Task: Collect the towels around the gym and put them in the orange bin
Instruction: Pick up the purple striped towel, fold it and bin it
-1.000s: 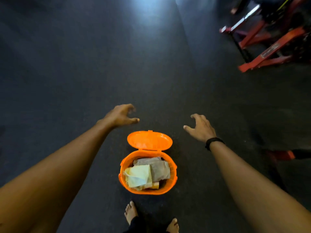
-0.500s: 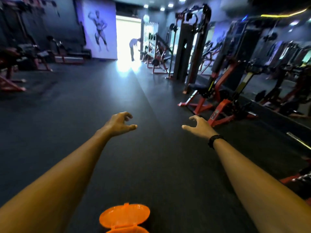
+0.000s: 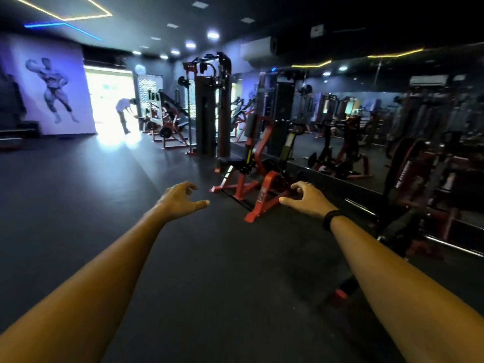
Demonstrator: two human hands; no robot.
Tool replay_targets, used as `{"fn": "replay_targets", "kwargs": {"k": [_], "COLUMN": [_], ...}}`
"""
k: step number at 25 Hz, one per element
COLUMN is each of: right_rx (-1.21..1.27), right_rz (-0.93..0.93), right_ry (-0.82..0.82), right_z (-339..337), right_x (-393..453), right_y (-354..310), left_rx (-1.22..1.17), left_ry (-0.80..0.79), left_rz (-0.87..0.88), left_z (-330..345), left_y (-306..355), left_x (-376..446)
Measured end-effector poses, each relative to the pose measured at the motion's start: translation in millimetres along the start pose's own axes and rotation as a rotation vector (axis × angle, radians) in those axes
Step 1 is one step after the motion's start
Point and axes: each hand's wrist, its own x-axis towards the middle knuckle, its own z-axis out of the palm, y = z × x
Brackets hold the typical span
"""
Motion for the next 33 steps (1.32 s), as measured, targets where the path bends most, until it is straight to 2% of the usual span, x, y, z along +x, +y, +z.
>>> {"fn": "replay_targets", "kwargs": {"k": [5,8,13,18,25,33], "right_rx": [-0.076,-0.128,-0.156,-0.208,-0.256,-0.252], "right_rz": [0.202,0.329,0.532,0.75,0.894,0.928], "right_ry": [0.123,0.219,0.327,0.475,0.568,0.627], "right_z": [-62,-101,-143,-157,-180,-244], "right_x": [-59,-107,-197,-297,-378,-404], "right_y": [66,97,118,122,134,214], "left_rx": [-0.053,-0.129,-0.23,-0.271,-0.329,-0.327], "left_ry": [-0.134,-0.278,-0.435,-0.604,-0.765,-0.772], "left_rz": [0.211,0.337,0.474,0.622,0.763,0.838], "left_z": [65,102,157,202,250,312], "left_y": [74,121,186,241,303,402], "left_x": [27,35,17,-22,-73,-81]}}
